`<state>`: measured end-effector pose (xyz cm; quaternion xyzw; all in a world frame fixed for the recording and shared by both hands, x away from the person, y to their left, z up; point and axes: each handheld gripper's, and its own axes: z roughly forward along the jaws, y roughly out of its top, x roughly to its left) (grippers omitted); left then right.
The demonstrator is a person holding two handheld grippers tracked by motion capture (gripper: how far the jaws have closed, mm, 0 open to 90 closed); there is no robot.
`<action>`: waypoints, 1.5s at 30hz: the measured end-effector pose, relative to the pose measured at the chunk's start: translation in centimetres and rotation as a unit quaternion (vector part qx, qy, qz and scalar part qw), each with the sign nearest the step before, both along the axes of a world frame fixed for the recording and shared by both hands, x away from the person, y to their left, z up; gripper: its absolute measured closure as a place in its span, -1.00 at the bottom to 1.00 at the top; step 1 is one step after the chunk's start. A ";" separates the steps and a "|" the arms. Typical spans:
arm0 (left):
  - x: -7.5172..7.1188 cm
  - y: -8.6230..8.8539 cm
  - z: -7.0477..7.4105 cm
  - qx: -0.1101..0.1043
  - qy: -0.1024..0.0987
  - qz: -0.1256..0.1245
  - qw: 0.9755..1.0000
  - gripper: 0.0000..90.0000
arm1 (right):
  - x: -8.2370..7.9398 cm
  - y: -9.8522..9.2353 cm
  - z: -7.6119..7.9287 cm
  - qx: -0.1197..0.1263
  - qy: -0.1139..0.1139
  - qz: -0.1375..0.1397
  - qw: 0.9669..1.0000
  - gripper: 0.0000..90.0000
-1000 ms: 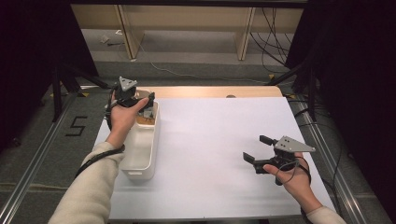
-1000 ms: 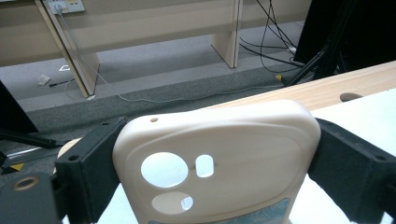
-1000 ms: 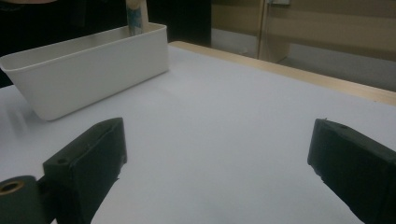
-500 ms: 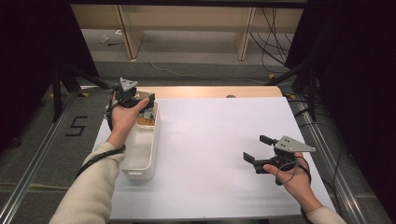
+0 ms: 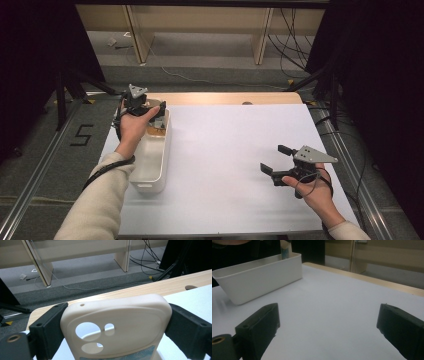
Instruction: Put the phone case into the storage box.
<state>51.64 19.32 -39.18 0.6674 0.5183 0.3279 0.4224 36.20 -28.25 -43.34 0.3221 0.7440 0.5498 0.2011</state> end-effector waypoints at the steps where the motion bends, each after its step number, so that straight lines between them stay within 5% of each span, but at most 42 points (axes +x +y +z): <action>1: 0.0 0.0 0.0 0.001 0.001 0.000 1.000 -0.79 | 0.0 0.0 0.0 0.000 0.000 0.000 1.000 -0.87; 45: 1.9 -0.9 -0.6 0.013 0.018 0.012 1.000 -0.81 | 0.1 0.0 0.0 0.002 0.004 0.001 1.000 -0.87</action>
